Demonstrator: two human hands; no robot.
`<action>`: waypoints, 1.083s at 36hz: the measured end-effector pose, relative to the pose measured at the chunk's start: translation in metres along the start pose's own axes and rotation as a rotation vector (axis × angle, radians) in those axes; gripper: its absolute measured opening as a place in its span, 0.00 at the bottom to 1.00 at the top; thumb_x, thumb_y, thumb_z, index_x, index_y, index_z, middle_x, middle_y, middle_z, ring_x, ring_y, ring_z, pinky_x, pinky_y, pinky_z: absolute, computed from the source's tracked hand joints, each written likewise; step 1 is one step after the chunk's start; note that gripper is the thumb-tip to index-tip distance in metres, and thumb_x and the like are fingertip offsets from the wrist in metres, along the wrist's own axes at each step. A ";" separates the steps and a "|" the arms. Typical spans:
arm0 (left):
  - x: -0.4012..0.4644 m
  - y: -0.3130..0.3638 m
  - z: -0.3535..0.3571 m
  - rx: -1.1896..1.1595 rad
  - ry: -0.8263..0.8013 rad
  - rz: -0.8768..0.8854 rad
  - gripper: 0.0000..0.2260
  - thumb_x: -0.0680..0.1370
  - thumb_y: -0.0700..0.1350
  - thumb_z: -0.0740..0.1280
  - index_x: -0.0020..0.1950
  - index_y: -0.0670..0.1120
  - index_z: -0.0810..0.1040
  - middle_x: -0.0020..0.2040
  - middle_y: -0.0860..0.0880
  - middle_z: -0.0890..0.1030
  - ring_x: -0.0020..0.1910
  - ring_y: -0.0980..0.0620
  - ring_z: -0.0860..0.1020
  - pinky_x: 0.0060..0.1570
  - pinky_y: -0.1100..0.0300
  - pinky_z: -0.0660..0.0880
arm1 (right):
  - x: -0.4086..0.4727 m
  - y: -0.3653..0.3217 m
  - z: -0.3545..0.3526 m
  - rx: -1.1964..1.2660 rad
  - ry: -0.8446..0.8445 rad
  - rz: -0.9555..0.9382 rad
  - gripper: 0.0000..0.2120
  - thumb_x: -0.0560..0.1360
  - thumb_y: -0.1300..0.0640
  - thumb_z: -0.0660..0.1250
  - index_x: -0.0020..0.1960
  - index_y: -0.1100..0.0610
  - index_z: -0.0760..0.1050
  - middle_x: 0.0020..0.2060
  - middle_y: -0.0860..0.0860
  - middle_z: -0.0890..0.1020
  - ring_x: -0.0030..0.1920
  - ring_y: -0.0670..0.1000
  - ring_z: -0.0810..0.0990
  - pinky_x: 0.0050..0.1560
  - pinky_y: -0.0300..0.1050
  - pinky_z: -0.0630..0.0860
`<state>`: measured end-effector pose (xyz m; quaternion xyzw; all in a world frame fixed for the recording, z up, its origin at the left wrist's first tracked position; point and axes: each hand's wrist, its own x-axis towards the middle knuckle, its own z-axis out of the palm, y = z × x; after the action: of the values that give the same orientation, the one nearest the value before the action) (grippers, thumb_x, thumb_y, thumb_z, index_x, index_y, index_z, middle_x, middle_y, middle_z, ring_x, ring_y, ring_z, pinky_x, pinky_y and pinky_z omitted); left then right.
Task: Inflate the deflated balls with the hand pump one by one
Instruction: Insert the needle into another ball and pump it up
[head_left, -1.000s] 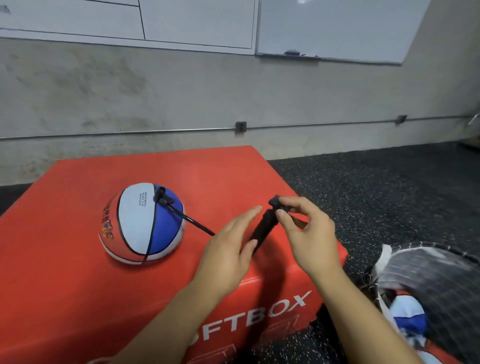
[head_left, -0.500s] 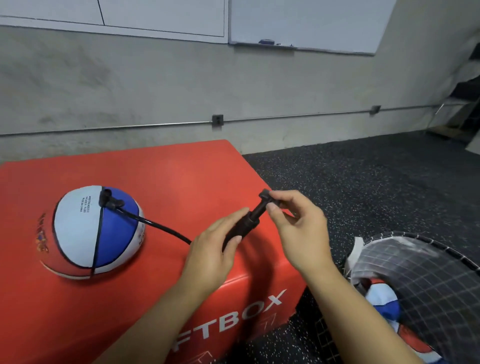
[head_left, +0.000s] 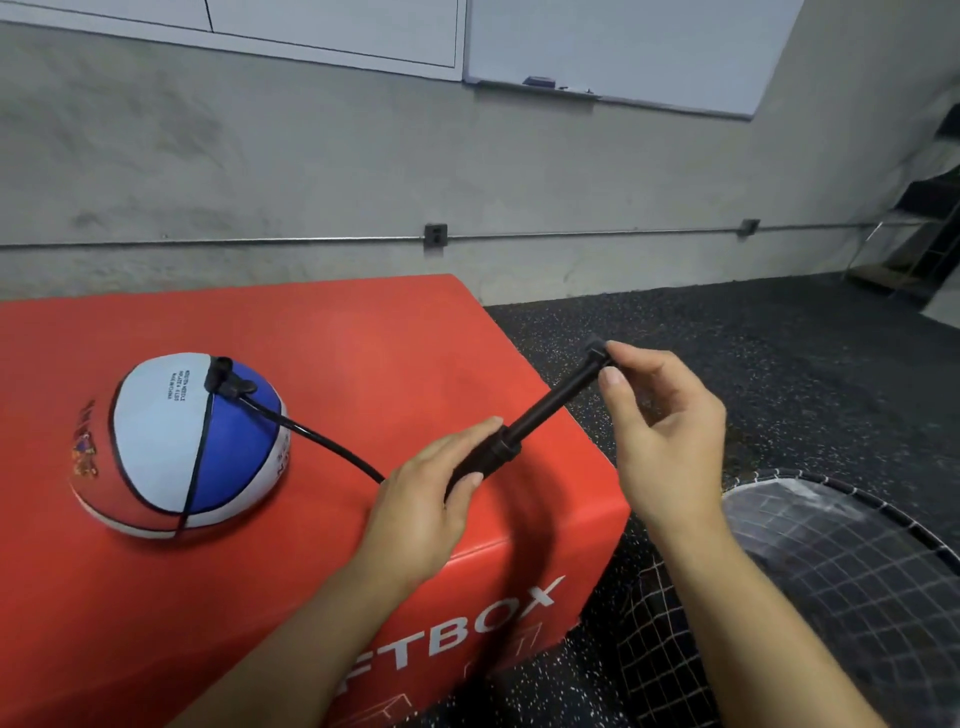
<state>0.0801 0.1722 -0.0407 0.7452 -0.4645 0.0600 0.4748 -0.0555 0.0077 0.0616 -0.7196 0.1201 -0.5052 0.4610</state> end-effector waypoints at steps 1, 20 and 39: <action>0.000 -0.001 -0.001 -0.010 0.004 -0.004 0.28 0.81 0.36 0.68 0.77 0.59 0.73 0.71 0.63 0.77 0.71 0.64 0.74 0.71 0.57 0.72 | -0.002 0.003 0.005 -0.012 -0.020 -0.002 0.11 0.81 0.67 0.69 0.58 0.56 0.83 0.53 0.47 0.87 0.57 0.46 0.85 0.60 0.39 0.77; 0.004 -0.003 -0.005 -0.111 -0.013 -0.021 0.28 0.81 0.36 0.67 0.78 0.57 0.72 0.73 0.64 0.76 0.71 0.61 0.75 0.71 0.48 0.74 | -0.035 0.036 0.042 -0.071 -0.200 0.080 0.11 0.80 0.66 0.71 0.59 0.54 0.83 0.55 0.42 0.86 0.61 0.46 0.83 0.63 0.56 0.80; 0.002 0.004 0.001 0.076 -0.067 -0.023 0.30 0.81 0.39 0.68 0.77 0.67 0.69 0.71 0.68 0.75 0.71 0.65 0.73 0.71 0.58 0.73 | 0.004 0.010 -0.020 -0.008 0.039 0.011 0.11 0.81 0.67 0.69 0.57 0.54 0.83 0.52 0.47 0.87 0.55 0.46 0.85 0.58 0.37 0.77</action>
<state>0.0780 0.1696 -0.0372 0.7695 -0.4690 0.0470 0.4309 -0.0676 -0.0112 0.0574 -0.7109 0.1351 -0.5161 0.4584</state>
